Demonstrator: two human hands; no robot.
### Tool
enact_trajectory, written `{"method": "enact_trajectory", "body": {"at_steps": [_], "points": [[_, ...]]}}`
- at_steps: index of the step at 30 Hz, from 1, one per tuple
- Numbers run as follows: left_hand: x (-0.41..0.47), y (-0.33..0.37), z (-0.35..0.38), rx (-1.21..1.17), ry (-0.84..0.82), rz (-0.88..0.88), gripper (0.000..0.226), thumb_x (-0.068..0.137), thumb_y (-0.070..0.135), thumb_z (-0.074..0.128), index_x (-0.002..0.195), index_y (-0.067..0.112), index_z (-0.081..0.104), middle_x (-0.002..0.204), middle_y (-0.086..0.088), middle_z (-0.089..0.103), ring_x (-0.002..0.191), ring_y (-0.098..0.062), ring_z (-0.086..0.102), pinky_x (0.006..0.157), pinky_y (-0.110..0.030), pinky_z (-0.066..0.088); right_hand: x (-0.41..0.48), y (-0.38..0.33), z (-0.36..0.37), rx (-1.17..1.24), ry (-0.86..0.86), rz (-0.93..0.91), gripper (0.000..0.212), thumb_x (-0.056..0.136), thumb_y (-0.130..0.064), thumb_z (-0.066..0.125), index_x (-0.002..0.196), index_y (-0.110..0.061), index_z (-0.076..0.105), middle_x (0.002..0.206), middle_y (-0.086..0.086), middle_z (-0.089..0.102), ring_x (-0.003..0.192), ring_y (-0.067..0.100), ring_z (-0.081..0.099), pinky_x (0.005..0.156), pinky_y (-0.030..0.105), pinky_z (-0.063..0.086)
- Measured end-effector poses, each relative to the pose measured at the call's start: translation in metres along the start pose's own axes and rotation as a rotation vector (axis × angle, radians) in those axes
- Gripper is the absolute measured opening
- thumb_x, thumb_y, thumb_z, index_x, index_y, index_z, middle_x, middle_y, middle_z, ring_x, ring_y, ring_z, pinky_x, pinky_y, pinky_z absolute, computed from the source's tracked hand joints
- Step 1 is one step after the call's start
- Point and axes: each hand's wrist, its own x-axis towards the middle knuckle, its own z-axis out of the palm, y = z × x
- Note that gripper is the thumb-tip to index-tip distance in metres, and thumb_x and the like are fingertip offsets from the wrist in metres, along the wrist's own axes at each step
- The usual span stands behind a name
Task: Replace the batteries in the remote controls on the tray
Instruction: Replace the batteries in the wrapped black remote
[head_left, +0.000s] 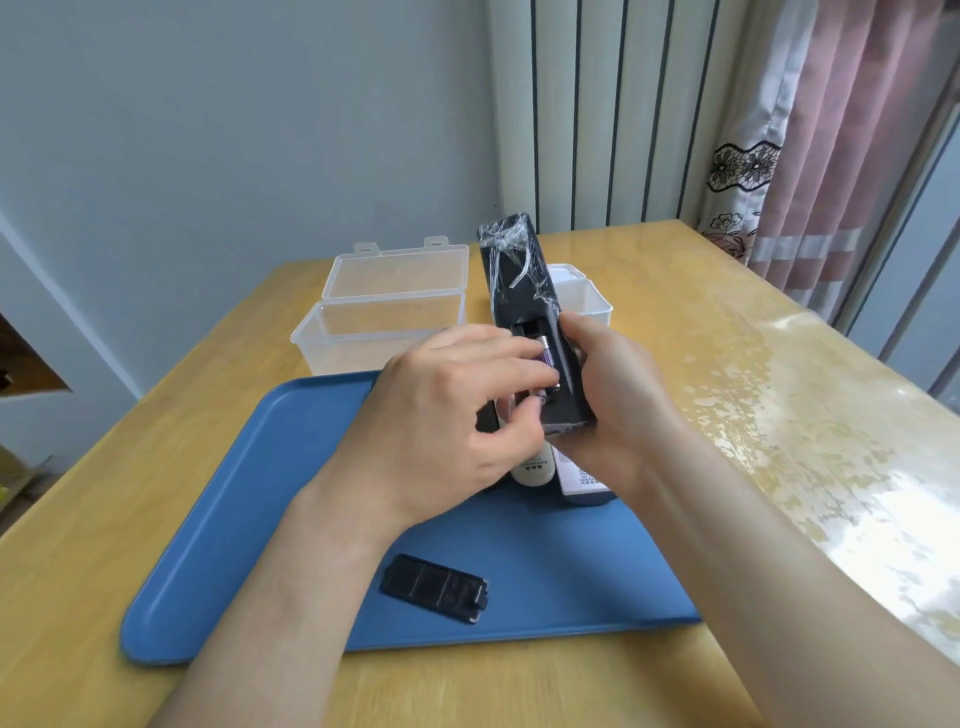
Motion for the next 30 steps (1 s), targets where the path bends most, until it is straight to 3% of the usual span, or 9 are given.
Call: {"method": "enact_trajectory", "body": {"at_steps": [4, 6, 10, 14, 16, 18, 22, 24, 30], "points": [[0.0, -0.006, 0.004, 0.023, 0.007, 0.062, 0.024, 0.09, 0.028, 0.057, 0.101, 0.015, 0.075, 0.107, 0.005, 0.071, 0.106, -0.017, 0.061, 0.092, -0.032, 0.048, 0.002, 0.0, -0.003, 0.068, -0.057, 0.069, 0.024, 0.097, -0.021, 0.046, 0.088, -0.009, 0.065, 0.069, 0.005, 0.061, 0.054, 0.017, 0.059, 0.048, 0.025, 0.047], [0.002, 0.005, 0.007, -0.125, 0.105, -0.023, 0.023, 0.094, 0.03, 0.055, 0.099, 0.014, 0.071, 0.101, 0.004, 0.072, 0.099, -0.015, 0.064, 0.087, -0.032, 0.05, 0.005, 0.002, -0.001, 0.068, -0.061, 0.074, 0.023, 0.097, -0.022, 0.046, 0.091, -0.01, 0.065, 0.071, 0.006, 0.062, 0.06, 0.019, 0.06, 0.051, 0.027, 0.049], [0.014, 0.033, 0.001, -1.267, 0.47, -0.686, 0.024, 0.098, 0.03, 0.047, 0.089, 0.012, 0.059, 0.08, -0.005, 0.074, 0.073, -0.018, 0.071, 0.062, -0.024, 0.055, 0.003, 0.008, 0.005, 0.087, -0.055, 0.052, 0.022, 0.097, -0.024, 0.05, 0.095, -0.011, 0.068, 0.071, 0.005, 0.065, 0.058, 0.017, 0.063, 0.05, 0.025, 0.051], [0.016, 0.026, -0.003, -1.661, 0.532, -0.951, 0.021, 0.098, 0.011, 0.038, 0.086, 0.011, 0.056, 0.064, -0.004, 0.055, 0.051, -0.015, 0.057, 0.04, -0.016, 0.042, 0.003, 0.01, 0.004, 0.1, -0.078, 0.055, 0.024, 0.098, -0.026, 0.049, 0.098, -0.009, 0.067, 0.069, 0.004, 0.065, 0.056, 0.017, 0.062, 0.051, 0.024, 0.05], [0.016, 0.021, -0.006, -1.608, 0.466, -0.983, 0.023, 0.091, 0.008, 0.033, 0.076, 0.012, 0.051, 0.059, -0.001, 0.041, 0.044, -0.01, 0.039, 0.034, -0.015, 0.028, 0.003, 0.01, 0.005, 0.048, -0.089, 0.045, 0.027, 0.097, -0.028, 0.049, 0.095, -0.009, 0.068, 0.076, 0.009, 0.064, 0.065, 0.023, 0.061, 0.062, 0.031, 0.051], [0.015, 0.018, -0.009, -1.32, 0.388, -0.953, 0.026, 0.088, 0.002, 0.033, 0.072, 0.011, 0.051, 0.055, 0.0, 0.036, 0.041, -0.009, 0.027, 0.034, -0.015, 0.018, 0.002, 0.01, 0.007, 0.022, -0.095, 0.029, 0.029, 0.096, -0.028, 0.051, 0.089, -0.008, 0.07, 0.076, 0.011, 0.064, 0.066, 0.025, 0.061, 0.065, 0.036, 0.052], [0.009, 0.013, 0.0, -0.453, 0.226, -0.695, 0.014, 0.08, 0.018, 0.055, 0.071, 0.02, 0.065, 0.045, 0.001, 0.044, 0.042, -0.013, 0.038, 0.044, -0.023, 0.036, -0.004, 0.009, 0.007, 0.008, -0.082, -0.021, 0.025, 0.095, -0.026, 0.054, 0.085, -0.013, 0.072, 0.068, 0.007, 0.065, 0.057, 0.02, 0.061, 0.052, 0.027, 0.05], [0.006, 0.015, 0.005, -0.205, 0.168, -0.608, 0.006, 0.073, 0.029, 0.066, 0.072, 0.026, 0.061, 0.043, 0.007, 0.045, 0.047, -0.013, 0.041, 0.051, -0.027, 0.035, -0.004, 0.009, 0.007, -0.031, -0.077, -0.046, 0.025, 0.095, -0.028, 0.053, 0.082, -0.017, 0.073, 0.072, 0.007, 0.065, 0.063, 0.021, 0.06, 0.054, 0.028, 0.045], [0.003, 0.017, 0.011, -0.01, 0.228, -0.447, 0.011, 0.076, 0.033, 0.066, 0.081, 0.03, 0.056, 0.048, 0.01, 0.046, 0.056, -0.019, 0.043, 0.055, -0.033, 0.045, -0.005, 0.009, 0.007, -0.049, -0.062, -0.079, 0.042, 0.099, -0.028, 0.048, 0.067, -0.021, 0.075, 0.066, 0.002, 0.069, 0.057, 0.015, 0.065, 0.053, 0.024, 0.047]]}}
